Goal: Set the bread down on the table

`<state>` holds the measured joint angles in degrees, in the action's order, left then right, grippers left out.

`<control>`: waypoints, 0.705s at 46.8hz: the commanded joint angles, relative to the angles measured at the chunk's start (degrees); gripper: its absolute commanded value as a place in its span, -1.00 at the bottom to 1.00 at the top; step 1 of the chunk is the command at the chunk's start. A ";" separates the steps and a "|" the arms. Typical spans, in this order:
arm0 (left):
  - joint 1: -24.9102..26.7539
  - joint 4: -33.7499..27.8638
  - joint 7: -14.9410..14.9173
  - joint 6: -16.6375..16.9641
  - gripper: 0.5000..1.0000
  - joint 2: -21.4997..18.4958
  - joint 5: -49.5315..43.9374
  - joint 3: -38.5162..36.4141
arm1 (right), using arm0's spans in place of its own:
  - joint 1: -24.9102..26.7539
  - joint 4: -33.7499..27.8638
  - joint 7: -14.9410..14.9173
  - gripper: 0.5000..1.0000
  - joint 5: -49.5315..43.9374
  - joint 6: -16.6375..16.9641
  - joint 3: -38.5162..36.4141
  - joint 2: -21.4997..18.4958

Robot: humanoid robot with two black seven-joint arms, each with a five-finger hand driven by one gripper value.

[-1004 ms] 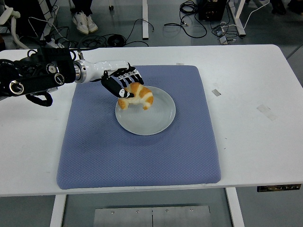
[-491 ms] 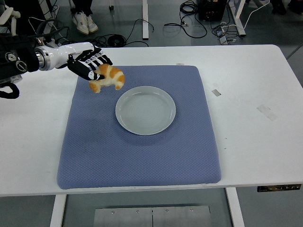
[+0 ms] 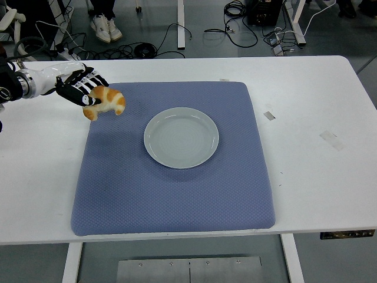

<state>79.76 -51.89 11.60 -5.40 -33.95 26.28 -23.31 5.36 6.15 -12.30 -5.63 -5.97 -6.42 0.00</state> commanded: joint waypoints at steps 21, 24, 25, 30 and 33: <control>-2.85 4.43 0.00 0.31 -0.25 0.55 0.08 -0.07 | 0.00 0.00 0.00 1.00 0.01 -0.01 0.00 0.00; -3.12 4.61 0.09 0.31 -0.25 0.63 0.00 -0.07 | 0.00 0.00 0.00 1.00 0.01 -0.01 0.00 0.00; -3.12 4.61 0.09 0.31 -0.25 0.63 0.08 -0.07 | 0.00 0.00 0.00 1.00 0.01 -0.01 0.00 0.00; -3.47 4.61 0.09 0.31 -0.24 1.51 0.00 0.10 | 0.00 0.00 0.00 1.00 0.01 -0.01 0.00 0.00; -3.47 4.61 0.09 0.31 -0.20 2.21 0.00 0.10 | 0.00 0.00 0.00 1.00 0.01 -0.01 0.00 0.00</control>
<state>76.29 -47.25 11.66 -5.08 -32.29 26.30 -23.23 5.36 6.15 -12.30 -5.63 -5.98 -6.42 0.00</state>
